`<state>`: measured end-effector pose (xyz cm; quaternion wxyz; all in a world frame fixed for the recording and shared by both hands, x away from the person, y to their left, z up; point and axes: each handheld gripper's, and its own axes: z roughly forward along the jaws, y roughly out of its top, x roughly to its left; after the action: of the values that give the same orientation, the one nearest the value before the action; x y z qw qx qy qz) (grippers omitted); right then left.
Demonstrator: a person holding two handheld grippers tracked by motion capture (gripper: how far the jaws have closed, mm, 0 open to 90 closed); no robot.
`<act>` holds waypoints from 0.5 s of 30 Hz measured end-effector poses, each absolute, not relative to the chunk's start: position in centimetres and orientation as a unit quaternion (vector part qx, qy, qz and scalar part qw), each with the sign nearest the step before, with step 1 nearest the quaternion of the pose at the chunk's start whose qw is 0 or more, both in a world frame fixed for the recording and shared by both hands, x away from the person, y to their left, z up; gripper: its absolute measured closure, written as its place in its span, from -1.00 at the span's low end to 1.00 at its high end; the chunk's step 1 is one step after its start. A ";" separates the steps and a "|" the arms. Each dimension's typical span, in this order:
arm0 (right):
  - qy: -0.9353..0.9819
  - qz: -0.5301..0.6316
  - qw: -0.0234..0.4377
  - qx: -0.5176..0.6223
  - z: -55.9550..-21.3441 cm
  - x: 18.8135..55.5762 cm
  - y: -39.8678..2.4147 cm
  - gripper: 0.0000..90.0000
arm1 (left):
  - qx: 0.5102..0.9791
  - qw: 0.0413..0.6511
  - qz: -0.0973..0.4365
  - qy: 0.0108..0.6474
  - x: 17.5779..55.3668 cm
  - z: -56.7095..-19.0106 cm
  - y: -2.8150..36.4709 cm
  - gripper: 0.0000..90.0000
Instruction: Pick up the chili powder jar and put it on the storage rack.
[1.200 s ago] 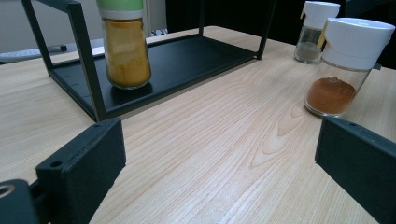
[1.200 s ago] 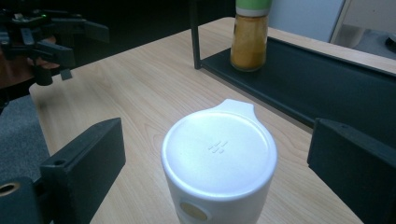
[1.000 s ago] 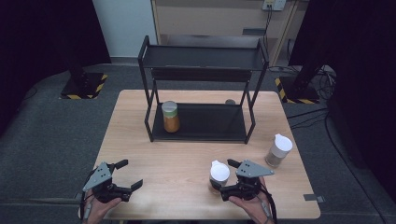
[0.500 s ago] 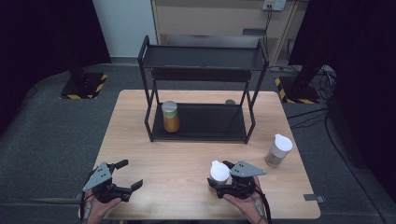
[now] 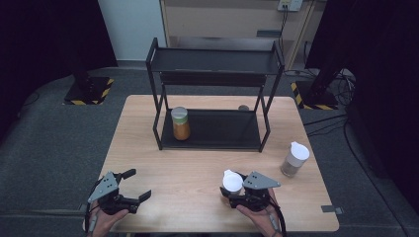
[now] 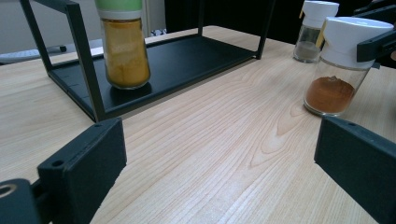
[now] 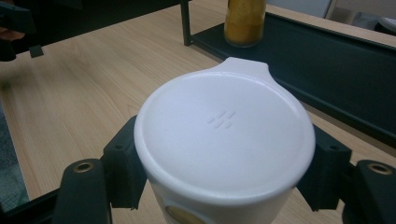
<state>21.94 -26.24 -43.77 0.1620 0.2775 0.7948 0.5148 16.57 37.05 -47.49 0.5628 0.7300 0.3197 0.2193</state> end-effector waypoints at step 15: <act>0.801 0.516 0.153 0.263 -42.9 23.2 -26.4 -0.32 | 0.731 0.563 0.217 0.320 16.6 -47.5 37.1 -0.98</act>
<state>23.24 -26.36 -42.91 0.1535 0.2630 0.8006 0.5160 16.65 37.06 -47.50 0.5627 0.7308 0.3197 0.2169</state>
